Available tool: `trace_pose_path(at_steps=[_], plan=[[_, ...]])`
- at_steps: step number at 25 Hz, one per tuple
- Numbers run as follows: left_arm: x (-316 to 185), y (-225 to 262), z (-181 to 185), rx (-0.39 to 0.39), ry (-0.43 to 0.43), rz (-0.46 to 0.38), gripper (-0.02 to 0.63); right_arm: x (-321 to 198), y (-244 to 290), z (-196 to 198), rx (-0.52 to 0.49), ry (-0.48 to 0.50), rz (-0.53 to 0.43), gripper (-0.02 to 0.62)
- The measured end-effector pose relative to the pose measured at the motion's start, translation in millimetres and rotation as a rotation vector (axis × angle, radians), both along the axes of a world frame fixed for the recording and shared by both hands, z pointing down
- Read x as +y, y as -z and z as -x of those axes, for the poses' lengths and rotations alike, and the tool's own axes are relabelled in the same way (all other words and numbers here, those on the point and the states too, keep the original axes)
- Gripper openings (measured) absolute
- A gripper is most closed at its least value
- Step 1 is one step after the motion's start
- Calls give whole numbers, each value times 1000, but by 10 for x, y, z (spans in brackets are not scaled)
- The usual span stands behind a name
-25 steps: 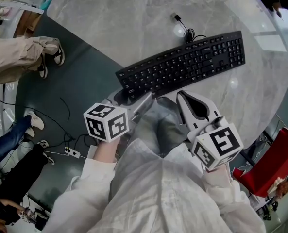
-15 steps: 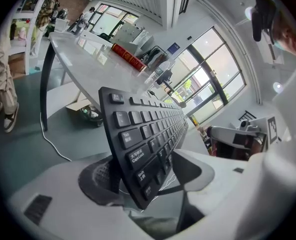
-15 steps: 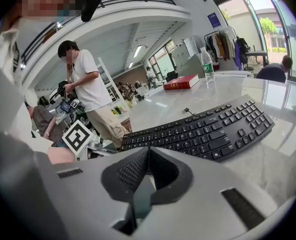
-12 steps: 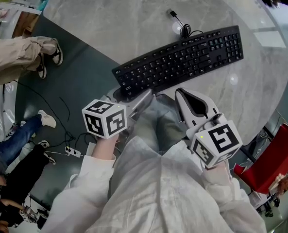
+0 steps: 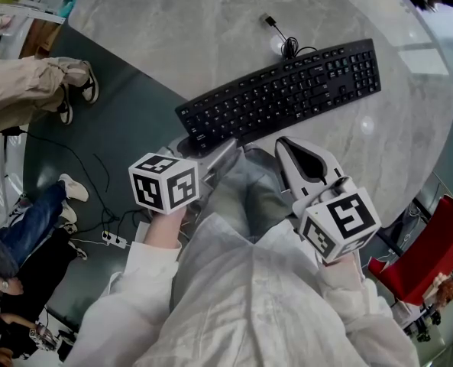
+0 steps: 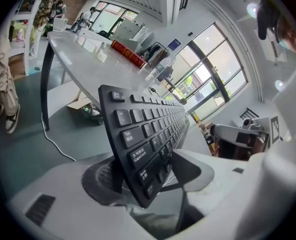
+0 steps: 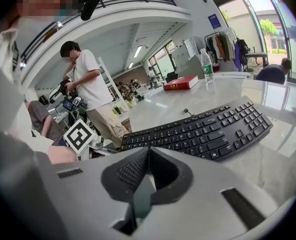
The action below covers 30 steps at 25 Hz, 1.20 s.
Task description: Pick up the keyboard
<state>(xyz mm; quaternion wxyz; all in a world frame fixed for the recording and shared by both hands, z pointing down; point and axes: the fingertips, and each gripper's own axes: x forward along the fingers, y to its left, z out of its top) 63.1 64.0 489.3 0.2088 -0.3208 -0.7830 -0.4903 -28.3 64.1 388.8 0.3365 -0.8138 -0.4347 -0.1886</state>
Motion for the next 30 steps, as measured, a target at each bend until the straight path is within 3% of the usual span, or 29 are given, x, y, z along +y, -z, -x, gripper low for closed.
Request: trace_pose_path(at_steps=[13, 30], plan=[[-17, 128, -1, -12, 7, -16, 270, -45, -26, 22, 6, 15, -14, 31], [-42, 416, 5, -53, 14, 0, 243, 81, 14, 286, 1, -86, -9, 32]])
